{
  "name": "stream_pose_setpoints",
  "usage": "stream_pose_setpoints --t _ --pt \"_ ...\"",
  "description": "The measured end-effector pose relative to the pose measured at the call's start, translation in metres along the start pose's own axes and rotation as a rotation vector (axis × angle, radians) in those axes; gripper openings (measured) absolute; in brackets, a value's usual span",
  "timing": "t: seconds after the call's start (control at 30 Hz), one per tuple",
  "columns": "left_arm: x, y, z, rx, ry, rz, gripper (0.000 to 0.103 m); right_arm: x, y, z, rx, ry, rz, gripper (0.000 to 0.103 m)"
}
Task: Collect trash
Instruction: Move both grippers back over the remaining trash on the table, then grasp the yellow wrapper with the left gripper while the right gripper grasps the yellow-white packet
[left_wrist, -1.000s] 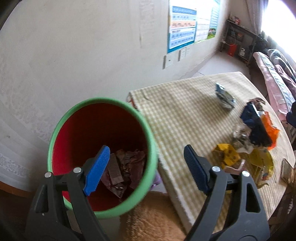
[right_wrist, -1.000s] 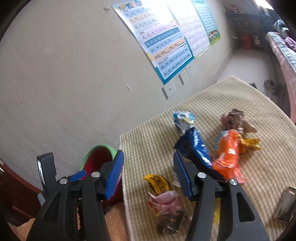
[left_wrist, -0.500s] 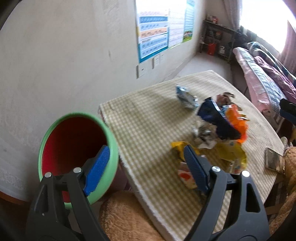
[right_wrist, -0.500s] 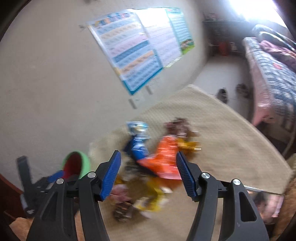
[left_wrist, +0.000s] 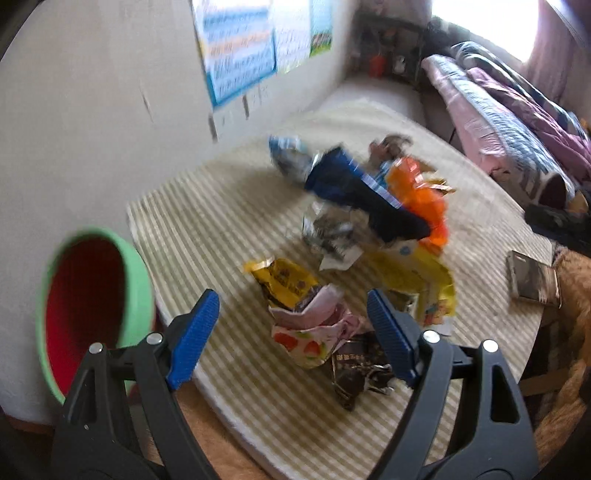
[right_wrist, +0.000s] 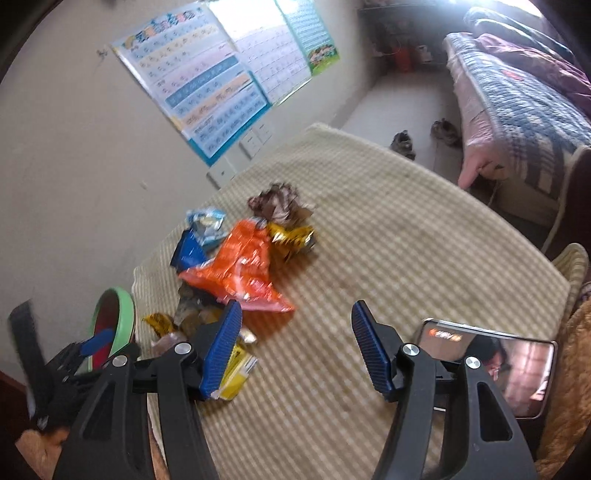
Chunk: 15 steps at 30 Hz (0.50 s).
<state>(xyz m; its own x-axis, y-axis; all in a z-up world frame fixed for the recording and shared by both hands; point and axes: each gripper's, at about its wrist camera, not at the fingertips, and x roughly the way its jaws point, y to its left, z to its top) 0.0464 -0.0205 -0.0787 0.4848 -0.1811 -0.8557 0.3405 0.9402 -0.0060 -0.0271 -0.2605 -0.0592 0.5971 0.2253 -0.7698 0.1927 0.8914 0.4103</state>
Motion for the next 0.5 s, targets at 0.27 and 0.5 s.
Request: stream_pose_setpoints --t 0.27,0.5 --pt "0.06 0.011 0.002 -0.142 0.155 -0.077 0.063 0.017 0.015 -0.011 -0.025 0.055 0.035 0.06" --pt "0.051 0.007 0.003 -0.142 0.134 -0.106 0.041 0.028 0.021 -0.016 -0.043 0.088 0.047 0.06"
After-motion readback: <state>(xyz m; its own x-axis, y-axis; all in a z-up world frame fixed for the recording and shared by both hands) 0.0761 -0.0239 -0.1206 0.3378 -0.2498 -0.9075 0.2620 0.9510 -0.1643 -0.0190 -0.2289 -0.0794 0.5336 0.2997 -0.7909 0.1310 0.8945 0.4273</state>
